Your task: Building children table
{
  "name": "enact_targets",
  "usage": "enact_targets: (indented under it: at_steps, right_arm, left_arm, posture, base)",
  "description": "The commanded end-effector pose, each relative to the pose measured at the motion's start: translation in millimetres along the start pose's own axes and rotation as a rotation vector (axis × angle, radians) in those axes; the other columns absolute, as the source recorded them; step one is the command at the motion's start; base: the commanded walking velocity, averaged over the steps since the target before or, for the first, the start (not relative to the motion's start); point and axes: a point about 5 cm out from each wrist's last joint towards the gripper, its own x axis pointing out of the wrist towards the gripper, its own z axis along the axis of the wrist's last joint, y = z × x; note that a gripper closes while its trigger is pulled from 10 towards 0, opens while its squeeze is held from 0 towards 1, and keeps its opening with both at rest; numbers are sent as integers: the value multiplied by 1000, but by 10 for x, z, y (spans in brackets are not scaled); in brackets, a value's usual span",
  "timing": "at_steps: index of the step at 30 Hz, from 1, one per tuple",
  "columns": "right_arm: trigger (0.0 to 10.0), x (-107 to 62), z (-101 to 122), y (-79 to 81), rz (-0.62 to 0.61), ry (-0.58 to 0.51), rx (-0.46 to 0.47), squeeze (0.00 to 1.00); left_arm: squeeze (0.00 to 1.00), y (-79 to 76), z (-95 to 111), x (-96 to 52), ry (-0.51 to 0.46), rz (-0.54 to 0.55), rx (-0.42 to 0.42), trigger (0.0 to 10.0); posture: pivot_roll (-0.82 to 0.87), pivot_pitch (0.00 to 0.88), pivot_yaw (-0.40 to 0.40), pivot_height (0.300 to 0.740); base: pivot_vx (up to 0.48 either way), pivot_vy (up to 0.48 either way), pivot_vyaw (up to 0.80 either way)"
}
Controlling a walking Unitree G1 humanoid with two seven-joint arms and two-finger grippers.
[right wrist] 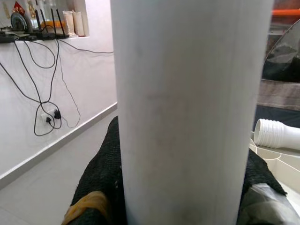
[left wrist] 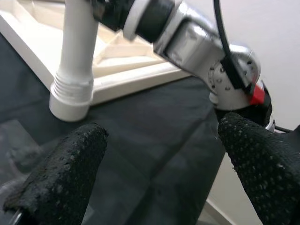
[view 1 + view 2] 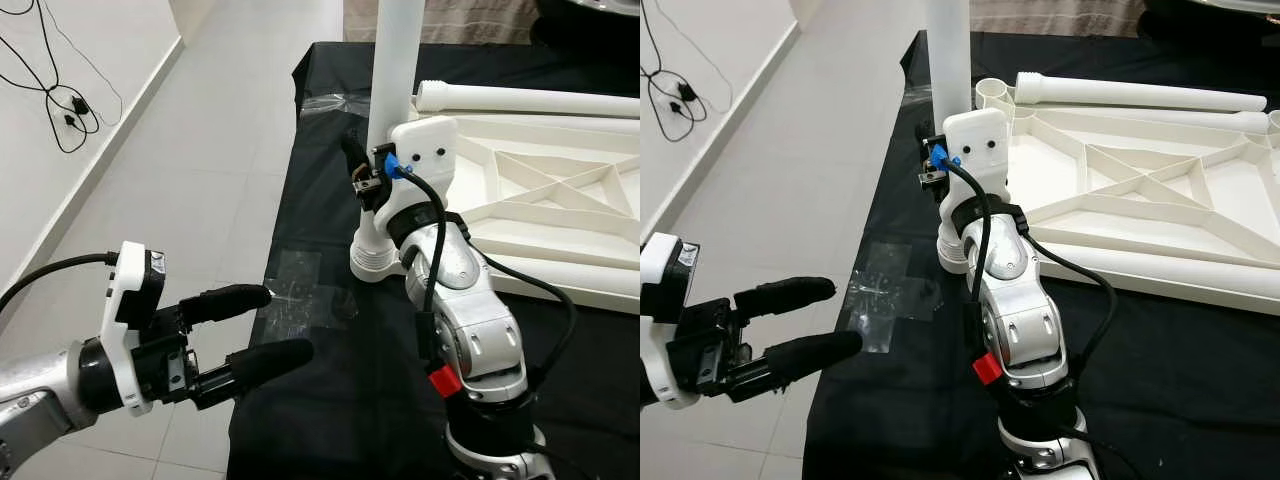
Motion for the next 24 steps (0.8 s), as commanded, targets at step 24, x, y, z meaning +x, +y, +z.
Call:
enact_targets:
  at_steps: [24]
  right_arm:
    - [0,-241,-294,-115,-24,10,70,0]
  left_arm:
    - [0,13,-509,269,0,188,-61,10000]
  posture:
    - [81,262,57,740]
  base:
    - [0,0,0]
